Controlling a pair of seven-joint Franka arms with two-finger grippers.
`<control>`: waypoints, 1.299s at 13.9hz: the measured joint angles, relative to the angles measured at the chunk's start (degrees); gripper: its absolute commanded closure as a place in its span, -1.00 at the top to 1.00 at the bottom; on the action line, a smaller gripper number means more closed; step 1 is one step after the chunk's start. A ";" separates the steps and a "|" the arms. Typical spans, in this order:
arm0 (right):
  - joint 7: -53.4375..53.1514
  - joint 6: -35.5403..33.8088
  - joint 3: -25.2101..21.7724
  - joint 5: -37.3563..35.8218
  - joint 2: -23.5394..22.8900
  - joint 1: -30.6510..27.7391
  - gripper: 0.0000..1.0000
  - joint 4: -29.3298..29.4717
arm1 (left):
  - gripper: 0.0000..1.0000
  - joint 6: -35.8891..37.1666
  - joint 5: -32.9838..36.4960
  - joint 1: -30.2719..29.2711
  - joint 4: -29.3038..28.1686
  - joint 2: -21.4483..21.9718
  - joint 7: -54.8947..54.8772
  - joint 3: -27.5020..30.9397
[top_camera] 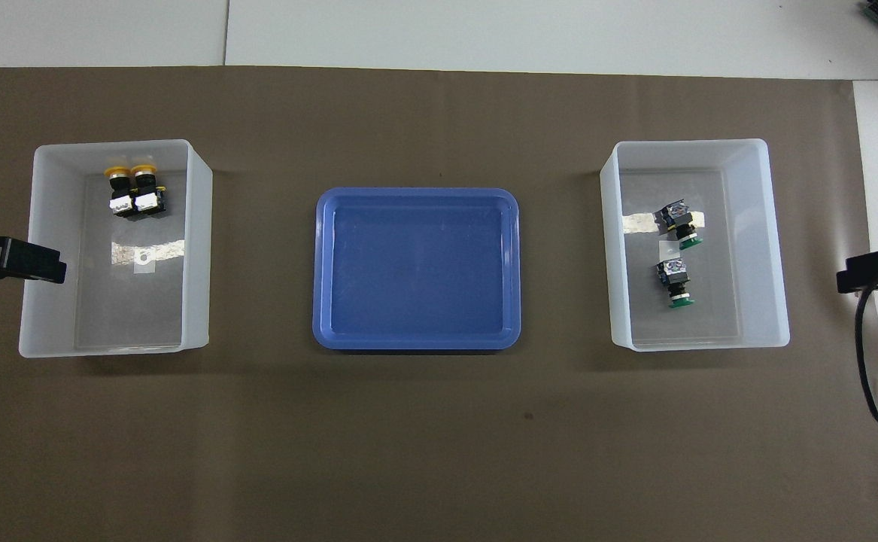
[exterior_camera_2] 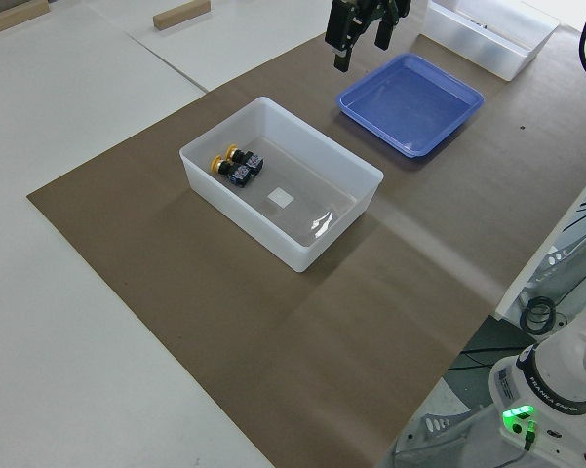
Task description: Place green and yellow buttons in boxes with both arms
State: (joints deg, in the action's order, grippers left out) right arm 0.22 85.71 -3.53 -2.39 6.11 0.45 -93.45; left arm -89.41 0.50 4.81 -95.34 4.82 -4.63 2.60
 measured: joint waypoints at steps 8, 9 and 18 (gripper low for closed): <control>0.00 0.00 0.22 0.00 0.35 0.01 1.00 0.08 | 1.00 -0.81 2.14 -0.02 0.24 0.00 0.00 0.08; 0.00 0.00 0.22 0.00 0.36 0.01 1.00 0.08 | 1.00 -0.82 2.14 -0.02 0.33 0.00 0.00 0.08; 0.00 0.00 0.23 0.00 0.39 0.01 1.00 0.08 | 1.00 -0.82 2.13 -0.02 0.72 0.00 0.00 0.08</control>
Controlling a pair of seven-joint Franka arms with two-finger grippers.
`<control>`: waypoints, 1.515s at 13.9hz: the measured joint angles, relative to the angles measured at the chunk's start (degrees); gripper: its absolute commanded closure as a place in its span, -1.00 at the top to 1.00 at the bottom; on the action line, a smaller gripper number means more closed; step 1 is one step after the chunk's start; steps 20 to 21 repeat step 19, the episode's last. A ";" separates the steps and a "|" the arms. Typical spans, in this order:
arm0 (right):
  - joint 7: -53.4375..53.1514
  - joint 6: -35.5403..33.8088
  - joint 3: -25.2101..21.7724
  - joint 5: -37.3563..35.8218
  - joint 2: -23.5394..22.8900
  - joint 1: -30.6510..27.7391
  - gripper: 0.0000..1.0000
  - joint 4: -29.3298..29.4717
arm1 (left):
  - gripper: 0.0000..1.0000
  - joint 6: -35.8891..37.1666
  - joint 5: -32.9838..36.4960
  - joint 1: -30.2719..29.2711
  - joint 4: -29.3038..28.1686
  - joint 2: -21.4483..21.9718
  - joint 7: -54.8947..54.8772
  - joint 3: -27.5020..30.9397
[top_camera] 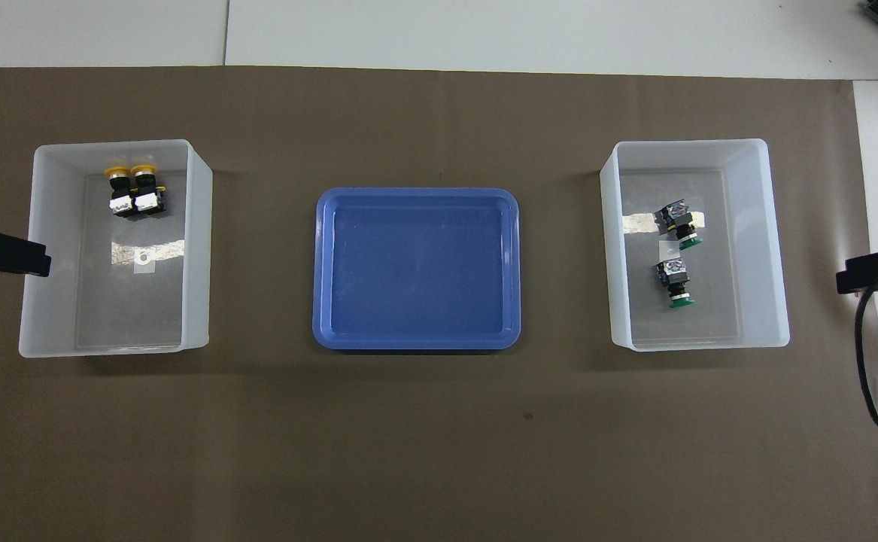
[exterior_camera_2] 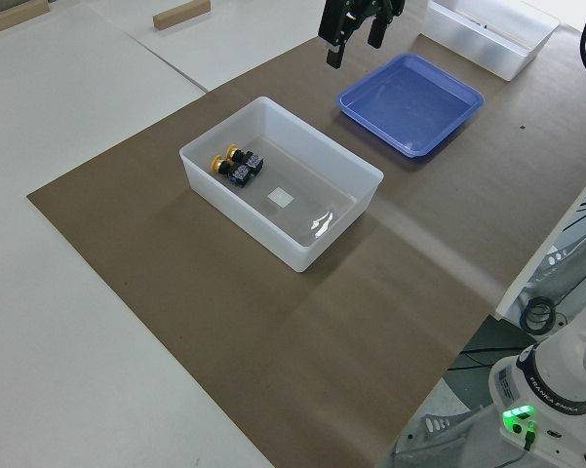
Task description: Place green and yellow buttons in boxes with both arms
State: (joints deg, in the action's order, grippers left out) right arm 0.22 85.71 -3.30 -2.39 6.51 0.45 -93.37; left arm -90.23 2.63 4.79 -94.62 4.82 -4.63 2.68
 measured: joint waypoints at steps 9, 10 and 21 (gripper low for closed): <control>0.00 0.00 0.00 0.00 0.01 0.00 1.00 0.00 | 1.00 0.00 -0.02 0.09 0.00 -0.01 0.00 -0.35; 0.00 0.00 0.00 0.00 0.01 0.00 1.00 0.00 | 1.00 -0.01 -0.02 0.13 0.00 -0.01 0.00 -0.67; -1.16 -0.98 -0.07 0.00 -1.31 -0.10 1.00 2.31 | 1.00 -0.04 -0.02 0.08 0.00 -0.01 0.00 -0.63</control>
